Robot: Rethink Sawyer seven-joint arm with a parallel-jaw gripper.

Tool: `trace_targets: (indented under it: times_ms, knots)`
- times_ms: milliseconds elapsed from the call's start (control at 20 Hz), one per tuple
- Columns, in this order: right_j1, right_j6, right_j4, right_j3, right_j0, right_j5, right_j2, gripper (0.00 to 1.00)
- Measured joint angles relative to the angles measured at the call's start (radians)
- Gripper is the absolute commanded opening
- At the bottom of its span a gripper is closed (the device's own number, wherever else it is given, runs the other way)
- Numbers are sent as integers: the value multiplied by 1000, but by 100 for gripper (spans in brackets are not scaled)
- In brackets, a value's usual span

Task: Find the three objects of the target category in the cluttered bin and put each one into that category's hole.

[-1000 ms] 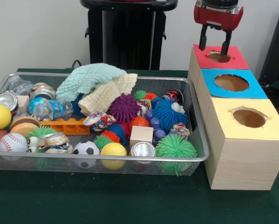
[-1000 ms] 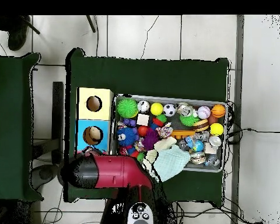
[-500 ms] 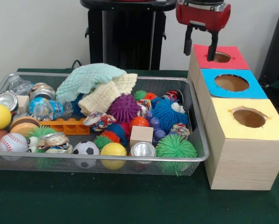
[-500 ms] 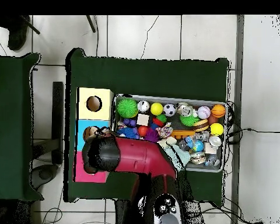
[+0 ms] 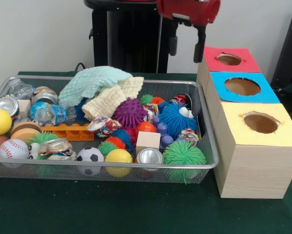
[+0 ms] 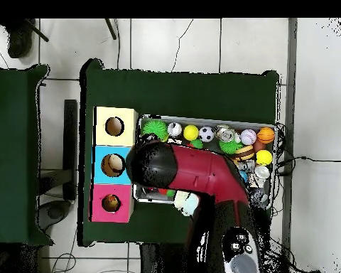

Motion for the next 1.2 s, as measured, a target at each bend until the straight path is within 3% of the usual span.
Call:
trace_targets:
  times_ms: [400, 1200]
  knots:
    - [37, 0, -80, -77, -86, 6, 22, 100]
    - [97, 0, -187, -128, -207, 6, 103, 100]
